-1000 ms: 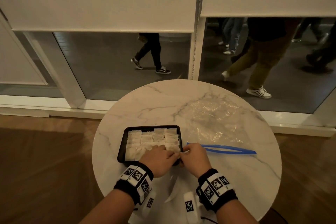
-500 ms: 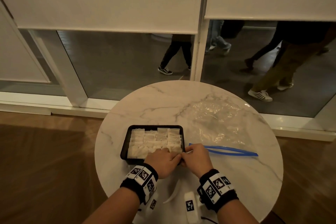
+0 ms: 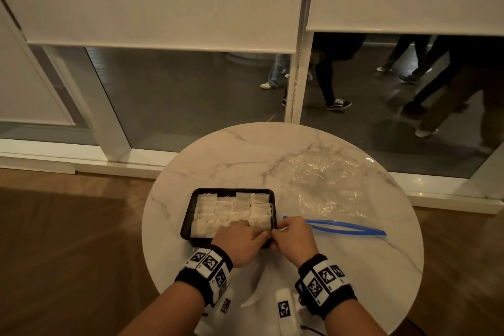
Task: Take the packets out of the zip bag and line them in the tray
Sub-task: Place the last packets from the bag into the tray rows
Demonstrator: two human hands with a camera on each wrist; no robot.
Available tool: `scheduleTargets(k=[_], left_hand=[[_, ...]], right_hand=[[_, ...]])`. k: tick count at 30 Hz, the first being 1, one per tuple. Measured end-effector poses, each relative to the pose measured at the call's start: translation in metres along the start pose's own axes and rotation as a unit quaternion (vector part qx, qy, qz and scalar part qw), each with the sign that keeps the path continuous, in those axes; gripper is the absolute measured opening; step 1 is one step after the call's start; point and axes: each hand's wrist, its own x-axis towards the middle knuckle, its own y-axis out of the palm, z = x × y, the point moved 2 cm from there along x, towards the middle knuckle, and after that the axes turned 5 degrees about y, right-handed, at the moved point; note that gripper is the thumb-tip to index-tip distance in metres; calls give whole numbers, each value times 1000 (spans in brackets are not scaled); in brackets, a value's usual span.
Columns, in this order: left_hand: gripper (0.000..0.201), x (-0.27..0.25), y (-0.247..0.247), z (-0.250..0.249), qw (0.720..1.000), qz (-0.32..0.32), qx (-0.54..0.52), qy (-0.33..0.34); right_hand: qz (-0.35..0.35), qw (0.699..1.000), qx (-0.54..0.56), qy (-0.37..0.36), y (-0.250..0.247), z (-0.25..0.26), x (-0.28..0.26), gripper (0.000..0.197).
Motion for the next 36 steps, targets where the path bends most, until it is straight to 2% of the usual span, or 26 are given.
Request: scheduleTargets(k=[3, 7, 13, 19, 25, 29, 36], left_hand=[[51, 0, 1, 1, 1000, 19, 14, 2], [53, 0, -1, 1, 1000, 12, 11, 7], [58, -7, -16, 21, 998, -51, -8, -22], [73, -13, -14, 52, 997, 20, -8, -81], [66, -16, -12, 53, 998, 8, 4, -63], [65, -18, -14, 64, 997, -32, 25, -70], [72, -23, -17, 69, 995, 11, 5, -98]], right_hand=[[1, 1000, 3, 8, -1, 2, -2, 11], [0, 1000, 7, 8, -2, 5, -4, 16], [-1, 1000, 1, -1, -2, 5, -4, 23], [12, 1000, 26, 10, -3, 6, -6, 20], [6, 1000, 25, 14, -1, 5, -5, 16], [8, 1000, 26, 10, -1, 4, -5, 20], [10, 999, 32, 3, 0, 4, -4, 22]])
